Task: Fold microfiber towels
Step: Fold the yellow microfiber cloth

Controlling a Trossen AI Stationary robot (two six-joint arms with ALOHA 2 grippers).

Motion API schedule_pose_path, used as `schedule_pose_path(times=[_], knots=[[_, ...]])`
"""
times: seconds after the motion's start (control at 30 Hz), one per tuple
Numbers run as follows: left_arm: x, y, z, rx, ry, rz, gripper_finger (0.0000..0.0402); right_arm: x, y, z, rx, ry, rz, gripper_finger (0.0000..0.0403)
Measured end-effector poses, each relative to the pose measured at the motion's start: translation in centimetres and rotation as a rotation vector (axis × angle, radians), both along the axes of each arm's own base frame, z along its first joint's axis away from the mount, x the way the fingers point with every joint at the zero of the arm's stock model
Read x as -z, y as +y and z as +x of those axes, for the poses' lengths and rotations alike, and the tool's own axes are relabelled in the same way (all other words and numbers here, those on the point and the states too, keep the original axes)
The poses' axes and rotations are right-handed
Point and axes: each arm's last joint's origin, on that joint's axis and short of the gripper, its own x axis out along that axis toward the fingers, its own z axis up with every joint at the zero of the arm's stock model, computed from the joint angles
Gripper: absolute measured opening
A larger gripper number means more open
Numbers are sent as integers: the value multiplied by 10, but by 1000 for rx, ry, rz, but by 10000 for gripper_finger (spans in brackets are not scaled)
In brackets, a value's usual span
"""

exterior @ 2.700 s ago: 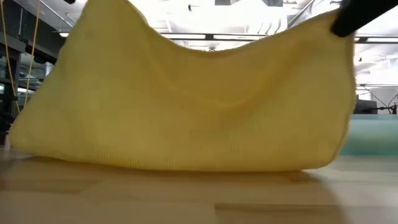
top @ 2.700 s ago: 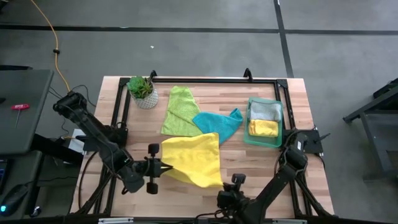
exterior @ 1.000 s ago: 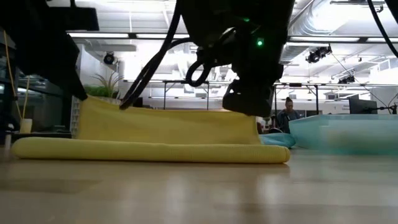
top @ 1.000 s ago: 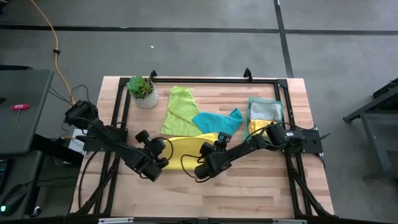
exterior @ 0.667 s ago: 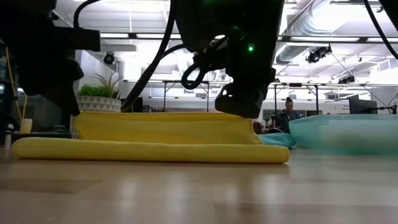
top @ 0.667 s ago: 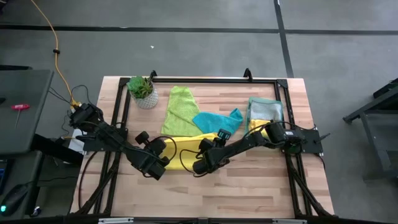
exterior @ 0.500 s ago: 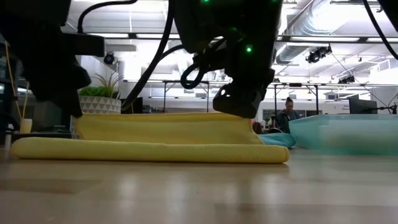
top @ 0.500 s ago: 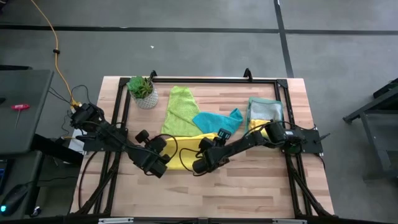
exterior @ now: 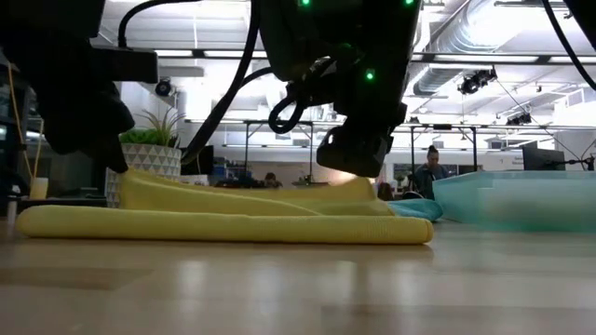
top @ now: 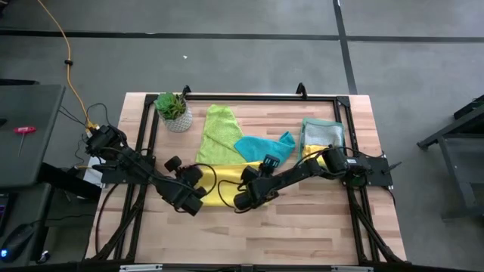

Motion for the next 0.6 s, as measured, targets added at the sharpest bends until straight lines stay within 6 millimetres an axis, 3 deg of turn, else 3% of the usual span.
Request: schedule_pose_path(times=[0.3,0.47,0.6], knots=[[-9,-7,-21,35,104,105,137,-7,5,-13,-142,169,-146,213],[-23,-28,-34,173,-33,146,168,-18,16,-47,-193,172,-129,230],[-34,-49,-38,366,-125,92,171,-32,31,-82,-216,15,-53,232]])
